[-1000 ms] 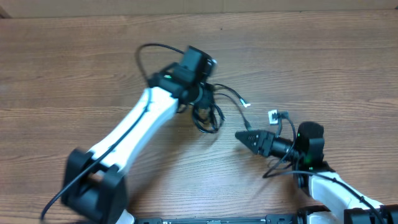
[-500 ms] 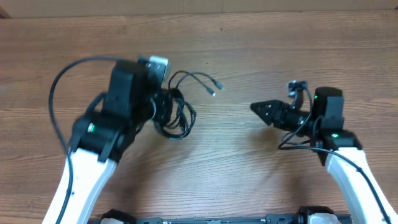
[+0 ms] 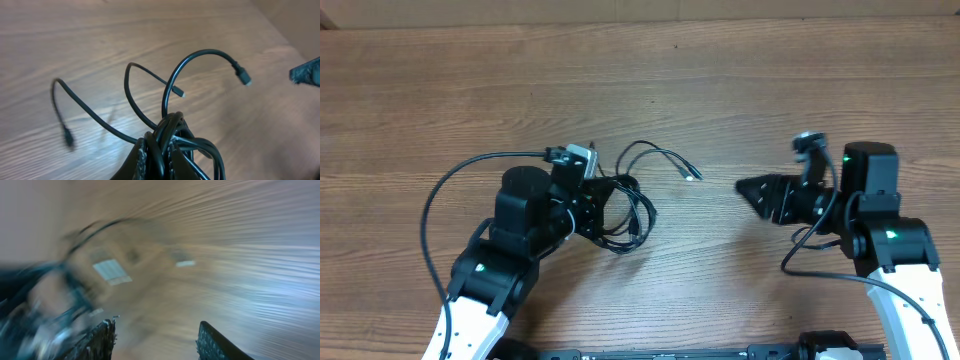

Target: Untangle cables

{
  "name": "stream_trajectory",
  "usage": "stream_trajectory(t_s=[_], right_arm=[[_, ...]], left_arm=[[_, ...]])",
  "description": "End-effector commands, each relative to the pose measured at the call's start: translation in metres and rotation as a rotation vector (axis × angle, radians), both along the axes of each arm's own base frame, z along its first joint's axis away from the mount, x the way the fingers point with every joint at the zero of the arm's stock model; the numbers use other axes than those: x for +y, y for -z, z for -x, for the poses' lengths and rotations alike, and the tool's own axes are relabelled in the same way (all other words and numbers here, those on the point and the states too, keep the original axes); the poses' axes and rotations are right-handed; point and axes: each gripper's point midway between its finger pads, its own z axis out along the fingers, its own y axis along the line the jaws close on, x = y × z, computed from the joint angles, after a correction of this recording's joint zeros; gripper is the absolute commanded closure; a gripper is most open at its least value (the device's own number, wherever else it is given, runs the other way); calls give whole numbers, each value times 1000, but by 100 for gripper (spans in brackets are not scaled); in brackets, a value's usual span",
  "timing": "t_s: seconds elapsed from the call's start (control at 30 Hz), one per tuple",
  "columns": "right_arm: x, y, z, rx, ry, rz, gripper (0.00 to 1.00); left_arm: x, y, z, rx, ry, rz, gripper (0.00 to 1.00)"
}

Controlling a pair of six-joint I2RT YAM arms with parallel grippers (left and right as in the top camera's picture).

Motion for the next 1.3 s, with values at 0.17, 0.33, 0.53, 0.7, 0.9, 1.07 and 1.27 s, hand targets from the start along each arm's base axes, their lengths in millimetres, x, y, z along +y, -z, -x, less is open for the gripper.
stream_trajectory(t_s=[0.17, 0.33, 0.53, 0.7, 0.9, 1.07, 1.27], right_arm=[[72, -39, 45, -244, -479, -131, 49], [84, -26, 36, -266, -480, -31, 50], [107, -5, 29, -235, -512, 9, 54], [122, 16, 22, -175, -515, 26, 58], [137, 25, 17, -154, -501, 36, 70], [134, 36, 13, -118, -421, 107, 78], [148, 36, 28, -119, -478, 106, 89]], left_arm=[[-44, -5, 10, 44, 235, 172, 96], [-51, -2, 11, 75, 276, 204, 96], [-52, -1, 11, 93, 268, 219, 96], [-54, -2, 14, 99, 285, 227, 96], [-54, -2, 14, 99, 285, 228, 96], [-54, -3, 13, 133, 258, 254, 96], [-54, -7, 9, 193, 195, 320, 96]])
